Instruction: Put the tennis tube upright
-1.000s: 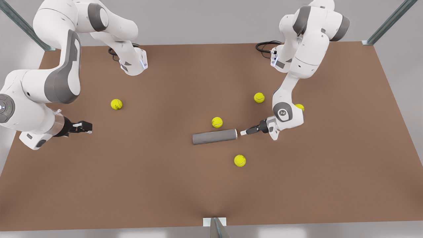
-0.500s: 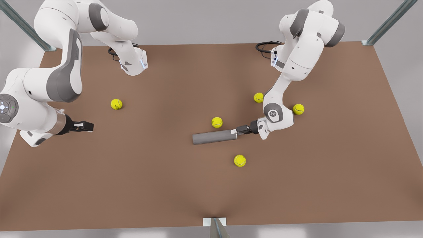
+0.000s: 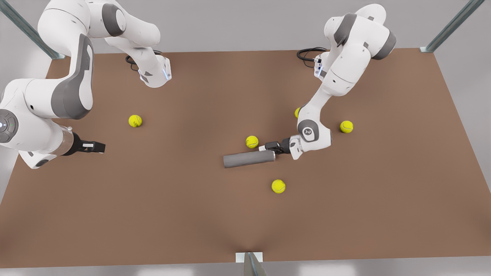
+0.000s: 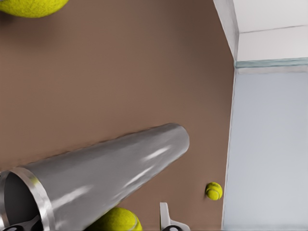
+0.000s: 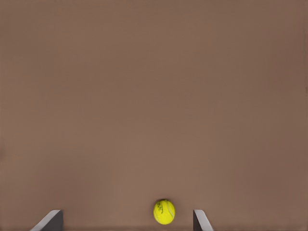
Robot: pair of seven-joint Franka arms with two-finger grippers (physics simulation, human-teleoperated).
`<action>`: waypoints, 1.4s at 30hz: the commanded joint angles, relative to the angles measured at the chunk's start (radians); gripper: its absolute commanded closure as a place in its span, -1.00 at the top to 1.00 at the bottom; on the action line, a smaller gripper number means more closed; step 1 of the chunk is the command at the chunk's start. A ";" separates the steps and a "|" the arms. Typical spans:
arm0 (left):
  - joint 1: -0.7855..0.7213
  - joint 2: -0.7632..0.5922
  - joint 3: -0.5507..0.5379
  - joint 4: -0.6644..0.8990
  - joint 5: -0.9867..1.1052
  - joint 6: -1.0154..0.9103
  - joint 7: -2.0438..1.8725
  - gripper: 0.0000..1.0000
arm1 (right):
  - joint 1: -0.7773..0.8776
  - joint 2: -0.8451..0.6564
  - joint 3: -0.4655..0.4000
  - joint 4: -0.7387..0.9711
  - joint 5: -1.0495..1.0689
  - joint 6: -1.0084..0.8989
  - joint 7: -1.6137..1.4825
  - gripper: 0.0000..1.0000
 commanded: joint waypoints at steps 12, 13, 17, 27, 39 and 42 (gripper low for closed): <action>0.003 0.006 -0.003 0.002 0.002 -0.004 0.039 0.25 | 0.002 0.006 0.002 -0.007 -0.001 0.006 0.037 1.00; 0.003 0.004 -0.003 0.002 0.002 -0.004 0.039 0.24 | -0.001 0.006 0.002 -0.007 -0.001 0.008 0.034 1.00; 0.006 0.004 -0.001 0.002 0.008 -0.005 0.038 -0.01 | 0.002 0.006 0.002 -0.006 -0.002 0.008 0.035 1.00; 0.011 -0.012 0.000 0.002 0.020 -0.010 0.024 -0.16 | 0.002 0.002 0.004 -0.004 0.002 0.006 0.047 1.00; 0.012 -0.157 0.000 -0.043 0.148 -0.016 -0.185 -0.57 | 0.002 0.002 0.005 -0.001 0.002 0.008 0.047 1.00; 0.012 -0.195 0.000 -0.052 0.149 -0.019 -0.220 -0.57 | 0.002 0.003 0.004 -0.001 0.002 0.008 0.047 1.00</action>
